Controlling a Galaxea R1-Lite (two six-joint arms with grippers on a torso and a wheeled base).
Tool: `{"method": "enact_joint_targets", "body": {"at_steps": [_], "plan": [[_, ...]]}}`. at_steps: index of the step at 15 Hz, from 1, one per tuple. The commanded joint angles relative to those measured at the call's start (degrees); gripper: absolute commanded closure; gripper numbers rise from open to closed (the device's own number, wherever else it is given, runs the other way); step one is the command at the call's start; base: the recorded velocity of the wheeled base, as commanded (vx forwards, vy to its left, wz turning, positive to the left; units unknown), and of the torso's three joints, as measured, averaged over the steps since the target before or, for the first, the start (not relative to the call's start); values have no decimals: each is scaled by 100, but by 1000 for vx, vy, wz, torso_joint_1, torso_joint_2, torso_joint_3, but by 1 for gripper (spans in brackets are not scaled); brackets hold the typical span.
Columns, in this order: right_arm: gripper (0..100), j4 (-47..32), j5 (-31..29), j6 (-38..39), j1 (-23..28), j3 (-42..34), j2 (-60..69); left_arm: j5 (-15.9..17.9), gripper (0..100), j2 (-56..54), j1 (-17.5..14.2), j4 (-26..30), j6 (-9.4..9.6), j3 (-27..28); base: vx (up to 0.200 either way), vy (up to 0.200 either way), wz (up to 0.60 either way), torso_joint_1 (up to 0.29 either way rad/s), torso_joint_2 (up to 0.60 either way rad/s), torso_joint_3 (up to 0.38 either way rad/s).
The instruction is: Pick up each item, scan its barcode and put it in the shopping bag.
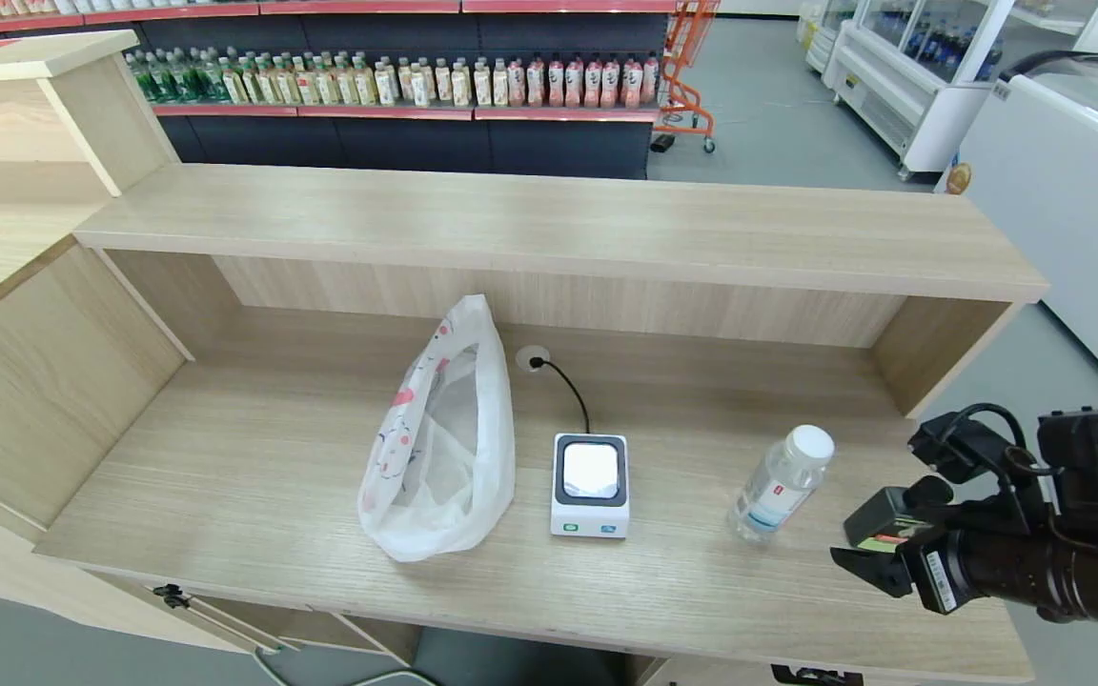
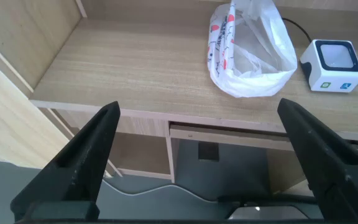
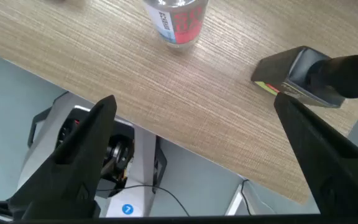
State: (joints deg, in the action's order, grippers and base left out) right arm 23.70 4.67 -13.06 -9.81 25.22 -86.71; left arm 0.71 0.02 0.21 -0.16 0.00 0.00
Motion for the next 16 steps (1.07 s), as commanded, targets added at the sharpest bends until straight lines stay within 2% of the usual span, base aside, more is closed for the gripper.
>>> {"method": "enact_joint_targets", "body": {"at_steps": [1, 5, 10, 13, 16], "plan": [[0, 320, -19, 5, -3, -61, -628, 0, 0, -2, -3, -2, 0, 0, 0, 0, 0, 0, 0, 0], [0, 1462, -10, -13, -56, -70, -1357, 0, 0, -2, 6, -2, 0, 0, 0, 0, 0, 0, 0, 0], [0, 2113, 8, -13, -355, 44, -1788, 0, 0, -2, -3, -2, 0, 0, 0, 0, 0, 0, 0, 0], [0, 2781, 16, -39, -495, 114, -2183, 0, 0, 6, 6, -2, 0, 0, 0, 0, 0, 0, 0, 0], [0, 3018, 16, -224, -522, 202, -2368, 0, 0, 6, -3, -2, 0, 0, 0, 0, 0, 0, 0, 0]]}}
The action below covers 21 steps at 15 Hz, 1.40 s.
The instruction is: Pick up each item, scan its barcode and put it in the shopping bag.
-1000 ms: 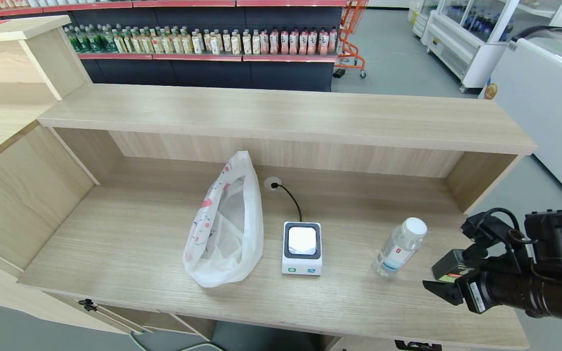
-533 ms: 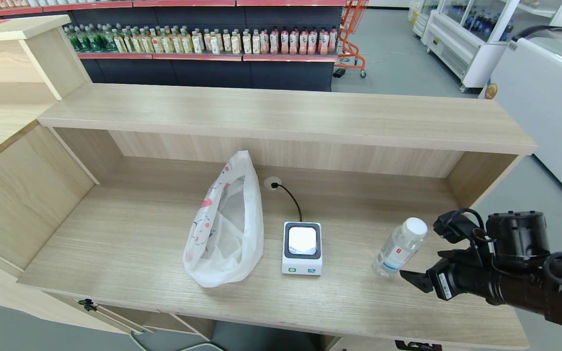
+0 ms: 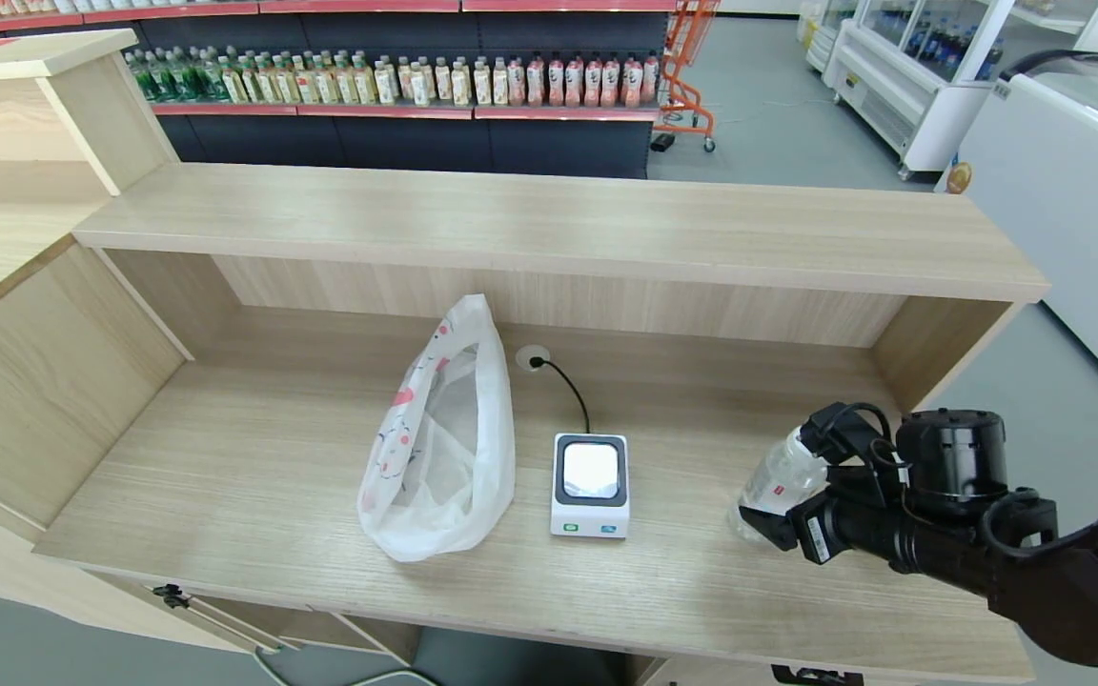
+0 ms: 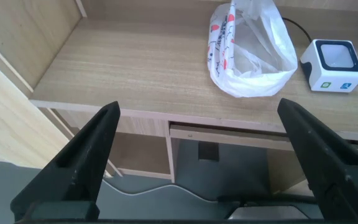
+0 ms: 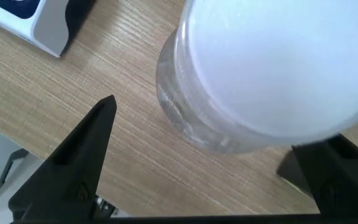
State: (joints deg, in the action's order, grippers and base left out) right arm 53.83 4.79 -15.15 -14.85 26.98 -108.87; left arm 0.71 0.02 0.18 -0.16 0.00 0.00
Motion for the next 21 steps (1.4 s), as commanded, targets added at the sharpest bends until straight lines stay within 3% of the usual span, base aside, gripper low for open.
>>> {"method": "enact_joint_targets", "body": {"at_steps": [1, 17, 18, 21], "plan": [[0, 171, 4, -14, -18, 53, -266, 0, 0, 6, -1, -2, 0, 0, 0, 0, 0, 0, 0, 0], [0, 1956, 48, -5, -185, 255, -1224, 0, 0, 6, 8, -2, 0, 0, 0, 0, 0, 0, 0, 0], [100, 2026, 110, -5, -168, 238, -1224, 0, 0, 6, -1, -2, 0, 0, 0, 0, 0, 0, 0, 0], [100, 2140, 215, -32, -71, 247, -1233, 0, 0, 6, 8, -2, 0, 0, 0, 0, 0, 0, 0, 0]]}}
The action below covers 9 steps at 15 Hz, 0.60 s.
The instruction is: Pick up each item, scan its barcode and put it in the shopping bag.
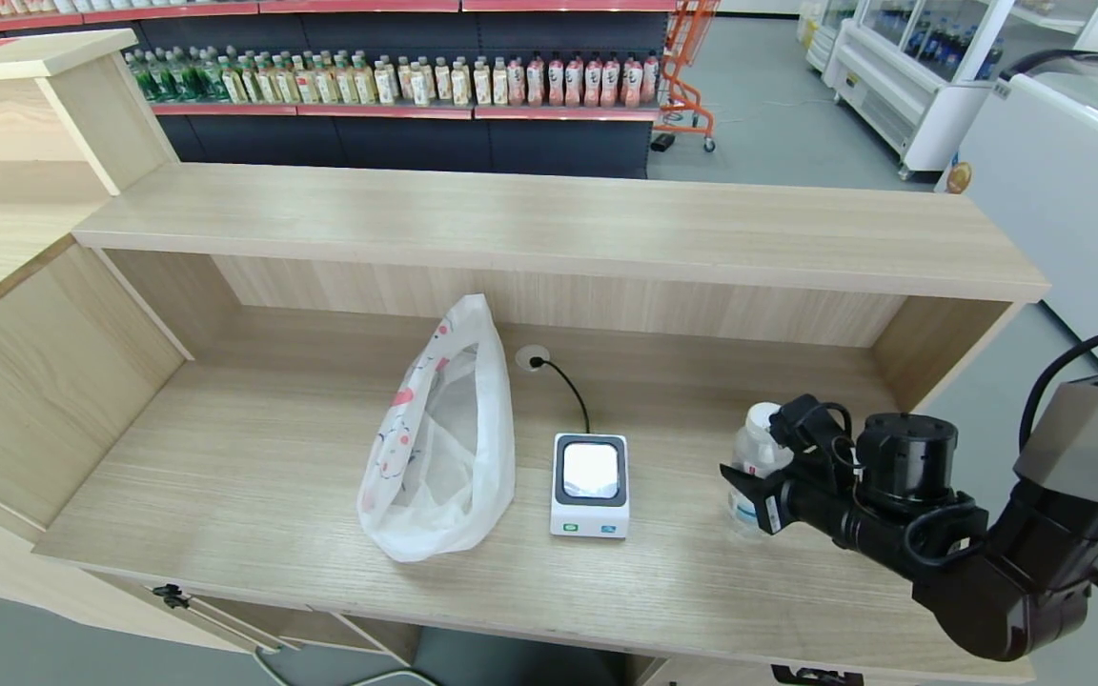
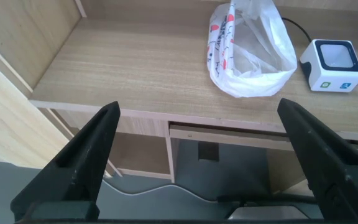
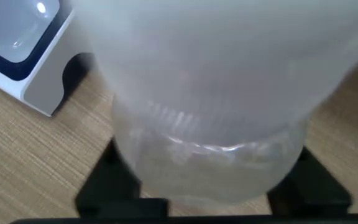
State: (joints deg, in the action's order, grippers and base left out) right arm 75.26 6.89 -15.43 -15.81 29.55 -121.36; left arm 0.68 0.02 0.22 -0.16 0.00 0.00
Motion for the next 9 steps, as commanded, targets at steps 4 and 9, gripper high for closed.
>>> {"method": "enact_joint_targets", "body": {"at_steps": [4, 9], "plan": [[100, 76, 6, -12, 25, -63, 7, 2, 0, 6, -4, -2, 0, 0, 0, 0, 0, 0, 0, 0], [100, 111, -21, 32, -10, -239, 7, 2, 0, -2, -4, -2, 0, 0, 0, 0, 0, 0, 0, 0]]}}
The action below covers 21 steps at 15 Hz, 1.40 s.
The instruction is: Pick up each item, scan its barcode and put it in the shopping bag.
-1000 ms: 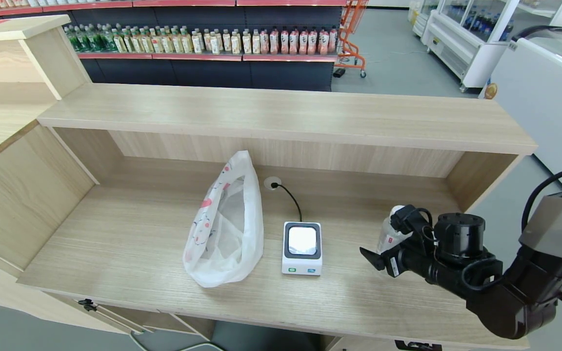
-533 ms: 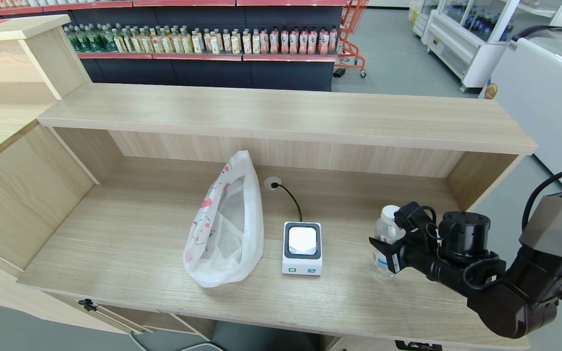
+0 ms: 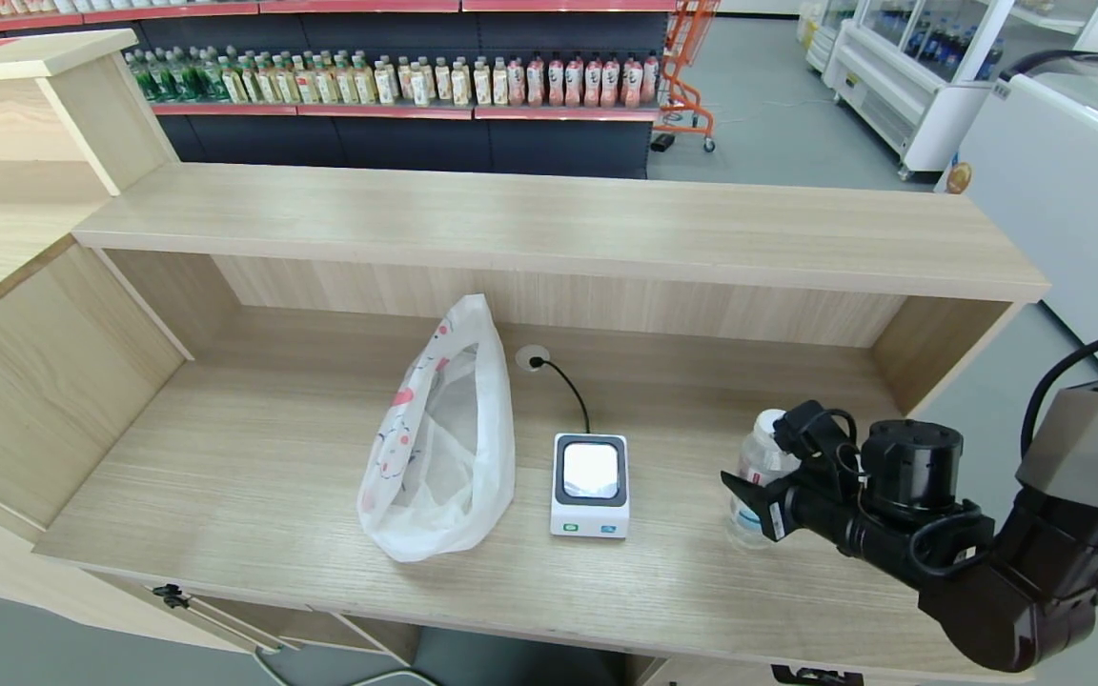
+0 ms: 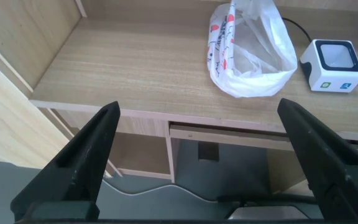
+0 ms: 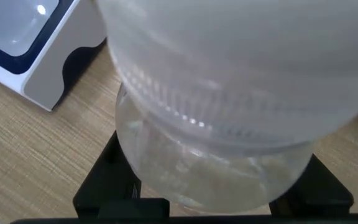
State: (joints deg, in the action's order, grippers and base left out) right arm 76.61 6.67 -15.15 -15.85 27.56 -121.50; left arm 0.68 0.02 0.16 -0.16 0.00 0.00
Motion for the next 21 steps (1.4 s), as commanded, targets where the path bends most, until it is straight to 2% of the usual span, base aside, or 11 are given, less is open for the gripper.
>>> {"method": "enact_joint_targets", "body": {"at_steps": [1, 2, 4, 5, 7, 11, 14, 16, 19, 21], "plan": [[100, -23, 45, 65, -6, -32, 101, 2, 0, 6, 11, -2, 0, 0, 0, 0, 0, 0, 0, 0], [100, -67, 142, 399, -6, 30, 329, 2, 0, 6, 2, -2, 0, 0, 0, 0, 0, 0, 0, 0], [100, -172, 731, 918, 38, 83, 865, 2, 0, -2, 2, -2, 0, 0, 0, 0, 0, 0, 0, 0], [100, -418, 1170, 1120, 91, 65, 1199, 2, 0, 6, 2, -2, 0, 0, 0, 0, 0, 0, 0, 0], [100, -1165, 2471, 1392, 249, 100, 1964, 2, 0, 6, 2, -2, 0, 0, 0, 0, 0, 0, 0, 0], [100, -1412, 3666, 1797, 214, -5, 2764, 2, 0, 6, 2, -2, 0, 0, 0, 0, 0, 0, 0, 0], [100, -1772, 4176, 1797, 205, -58, 3256, 2, 0, 6, 2, -2, 0, 0, 0, 0, 0, 0, 0, 0], [100, -2132, 4413, 1797, 20, -67, 3704, 2, 0, 6, 2, -2, 0, 0, 0, 0, 0, 0, 0, 0], [100, -2282, 4510, 1779, -270, -49, 3950, 2, 0, 6, 11, -2, 0, 0, 0, 0, 0, 0, 0, 0], [100, -2695, 4510, 1779, -569, -14, 4161, 2, 0, 6, 2, -2, 0, 0, 0, 0, 0, 0, 0, 0]]}}
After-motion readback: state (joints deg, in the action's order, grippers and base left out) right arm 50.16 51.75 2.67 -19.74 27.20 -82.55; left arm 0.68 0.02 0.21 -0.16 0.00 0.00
